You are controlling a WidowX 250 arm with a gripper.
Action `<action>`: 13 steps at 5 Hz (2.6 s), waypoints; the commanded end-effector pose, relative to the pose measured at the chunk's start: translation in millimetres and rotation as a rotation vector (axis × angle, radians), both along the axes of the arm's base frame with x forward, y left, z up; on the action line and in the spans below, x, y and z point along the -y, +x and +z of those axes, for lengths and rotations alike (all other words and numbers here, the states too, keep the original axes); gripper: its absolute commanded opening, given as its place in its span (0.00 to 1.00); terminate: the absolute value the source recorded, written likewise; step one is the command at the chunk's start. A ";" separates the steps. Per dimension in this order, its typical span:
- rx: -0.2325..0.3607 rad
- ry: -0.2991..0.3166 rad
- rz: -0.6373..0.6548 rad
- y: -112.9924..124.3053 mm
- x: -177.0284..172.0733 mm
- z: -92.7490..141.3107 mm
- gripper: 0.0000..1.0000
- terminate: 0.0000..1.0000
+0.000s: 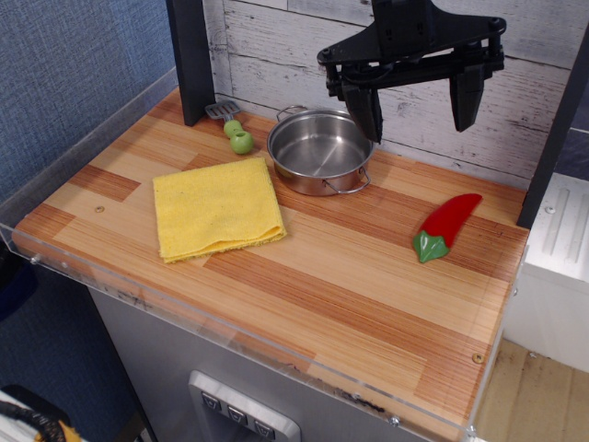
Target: Move the towel to bottom right of table
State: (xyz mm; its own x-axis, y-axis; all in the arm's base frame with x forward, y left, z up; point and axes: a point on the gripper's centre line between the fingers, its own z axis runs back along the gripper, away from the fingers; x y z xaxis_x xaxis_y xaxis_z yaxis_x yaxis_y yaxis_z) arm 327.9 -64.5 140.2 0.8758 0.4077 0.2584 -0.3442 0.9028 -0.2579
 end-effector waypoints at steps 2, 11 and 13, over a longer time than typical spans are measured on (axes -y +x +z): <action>-0.008 0.019 0.038 -5.1 -31.8 -4.4 1.00 0.00; -0.157 0.140 0.139 -6.0 -141.5 -119.5 1.00 0.00; -0.177 0.133 0.134 -6.8 -136.2 -130.6 1.00 0.00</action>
